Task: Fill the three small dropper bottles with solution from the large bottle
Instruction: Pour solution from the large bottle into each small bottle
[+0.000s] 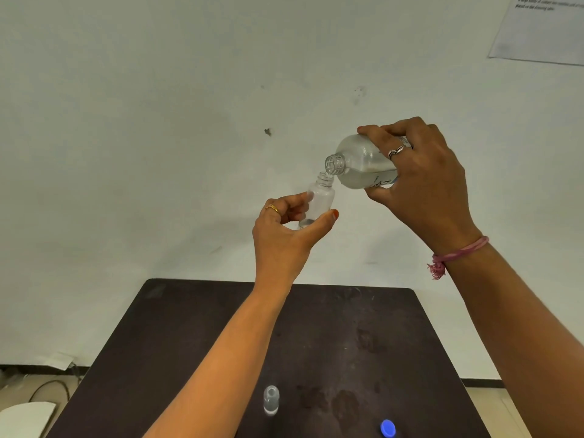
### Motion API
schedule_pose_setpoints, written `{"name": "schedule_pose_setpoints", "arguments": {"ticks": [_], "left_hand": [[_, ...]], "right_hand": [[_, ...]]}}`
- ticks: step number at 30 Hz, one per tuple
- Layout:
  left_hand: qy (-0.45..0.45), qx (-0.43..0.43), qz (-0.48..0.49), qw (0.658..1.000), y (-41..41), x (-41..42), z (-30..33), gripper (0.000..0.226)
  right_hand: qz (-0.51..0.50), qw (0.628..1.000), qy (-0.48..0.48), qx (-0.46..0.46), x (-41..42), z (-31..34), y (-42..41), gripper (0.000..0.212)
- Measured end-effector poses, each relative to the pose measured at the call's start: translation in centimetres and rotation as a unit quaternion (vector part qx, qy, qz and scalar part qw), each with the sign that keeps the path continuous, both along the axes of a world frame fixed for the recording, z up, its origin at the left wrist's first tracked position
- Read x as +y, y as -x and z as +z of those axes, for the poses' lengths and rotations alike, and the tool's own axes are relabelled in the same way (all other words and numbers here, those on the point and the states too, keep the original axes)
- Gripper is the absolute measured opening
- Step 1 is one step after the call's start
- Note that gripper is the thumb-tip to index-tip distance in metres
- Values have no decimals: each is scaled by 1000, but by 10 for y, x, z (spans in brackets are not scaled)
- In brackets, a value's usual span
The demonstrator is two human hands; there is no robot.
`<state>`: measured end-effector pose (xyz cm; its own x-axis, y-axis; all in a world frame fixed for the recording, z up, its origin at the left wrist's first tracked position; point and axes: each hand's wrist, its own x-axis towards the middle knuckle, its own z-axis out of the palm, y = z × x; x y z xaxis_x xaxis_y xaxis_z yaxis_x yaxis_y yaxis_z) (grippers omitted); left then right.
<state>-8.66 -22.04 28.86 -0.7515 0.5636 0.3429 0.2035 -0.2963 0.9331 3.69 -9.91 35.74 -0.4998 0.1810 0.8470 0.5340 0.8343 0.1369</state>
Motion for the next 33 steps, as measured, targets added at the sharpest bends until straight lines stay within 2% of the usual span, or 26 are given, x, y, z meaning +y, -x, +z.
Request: {"name": "schedule_pose_setpoints", "arguments": {"ticks": [33], "left_hand": [[-8, -7, -5, 1000, 1, -7, 1, 37]], "right_hand": [[-1, 1000, -6, 0, -9, 3, 0, 65]]}}
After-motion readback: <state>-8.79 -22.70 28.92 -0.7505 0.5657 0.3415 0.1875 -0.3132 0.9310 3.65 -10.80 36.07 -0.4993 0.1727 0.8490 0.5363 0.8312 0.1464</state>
